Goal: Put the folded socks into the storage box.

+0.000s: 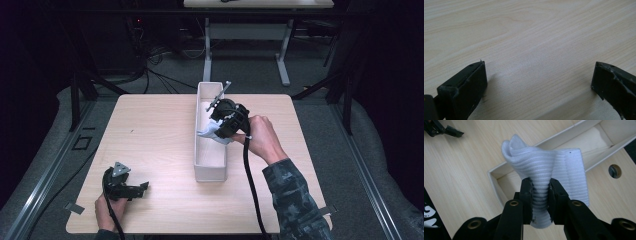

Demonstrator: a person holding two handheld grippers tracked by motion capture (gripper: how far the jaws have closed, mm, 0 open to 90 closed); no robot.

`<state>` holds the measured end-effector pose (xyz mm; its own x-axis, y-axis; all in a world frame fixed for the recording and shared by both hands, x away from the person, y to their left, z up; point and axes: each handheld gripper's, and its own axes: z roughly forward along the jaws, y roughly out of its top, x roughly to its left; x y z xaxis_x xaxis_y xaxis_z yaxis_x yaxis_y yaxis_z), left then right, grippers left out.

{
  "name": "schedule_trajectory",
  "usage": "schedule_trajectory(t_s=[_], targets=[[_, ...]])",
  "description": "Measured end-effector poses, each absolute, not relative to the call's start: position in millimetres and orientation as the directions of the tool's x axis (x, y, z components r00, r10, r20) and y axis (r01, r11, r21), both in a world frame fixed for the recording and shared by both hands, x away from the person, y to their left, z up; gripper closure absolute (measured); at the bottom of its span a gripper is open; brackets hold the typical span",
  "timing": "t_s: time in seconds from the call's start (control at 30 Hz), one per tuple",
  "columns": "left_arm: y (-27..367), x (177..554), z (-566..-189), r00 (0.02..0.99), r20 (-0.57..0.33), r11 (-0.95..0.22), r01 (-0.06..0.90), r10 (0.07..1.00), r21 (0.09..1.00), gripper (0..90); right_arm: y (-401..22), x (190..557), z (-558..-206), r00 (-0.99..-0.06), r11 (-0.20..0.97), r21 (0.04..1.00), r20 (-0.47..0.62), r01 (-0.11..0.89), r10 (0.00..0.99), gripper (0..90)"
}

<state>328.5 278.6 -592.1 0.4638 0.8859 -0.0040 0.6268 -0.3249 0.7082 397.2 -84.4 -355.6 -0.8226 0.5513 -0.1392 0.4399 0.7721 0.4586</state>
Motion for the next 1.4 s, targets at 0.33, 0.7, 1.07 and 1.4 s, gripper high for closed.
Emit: schedule_trajectory(t_s=[0.33,0.7,1.07,1.4], targets=[[279,329,-592,0.465,-0.005,-0.325,0.627,0.885,0.708,0.0,-72,400,-380,-0.843,0.781,0.442,-0.096,0.44,0.529,75.0],[279,329,-592,0.465,-0.005,-0.326,0.627,0.885,0.708,0.0,-62,402,-409,-0.859,0.787,0.422,-0.037,0.45,0.511,74.8],[279,329,-592,0.465,-0.005,-0.325,0.627,0.885,0.708,0.0,-60,406,-434,-0.852,0.789,0.378,0.0,0.484,0.523,74.8],[279,329,-592,0.465,-0.006,-0.325,0.627,0.885,0.708,0.0,-59,411,-453,-0.845,0.793,0.333,0.023,0.511,0.535,74.9]])
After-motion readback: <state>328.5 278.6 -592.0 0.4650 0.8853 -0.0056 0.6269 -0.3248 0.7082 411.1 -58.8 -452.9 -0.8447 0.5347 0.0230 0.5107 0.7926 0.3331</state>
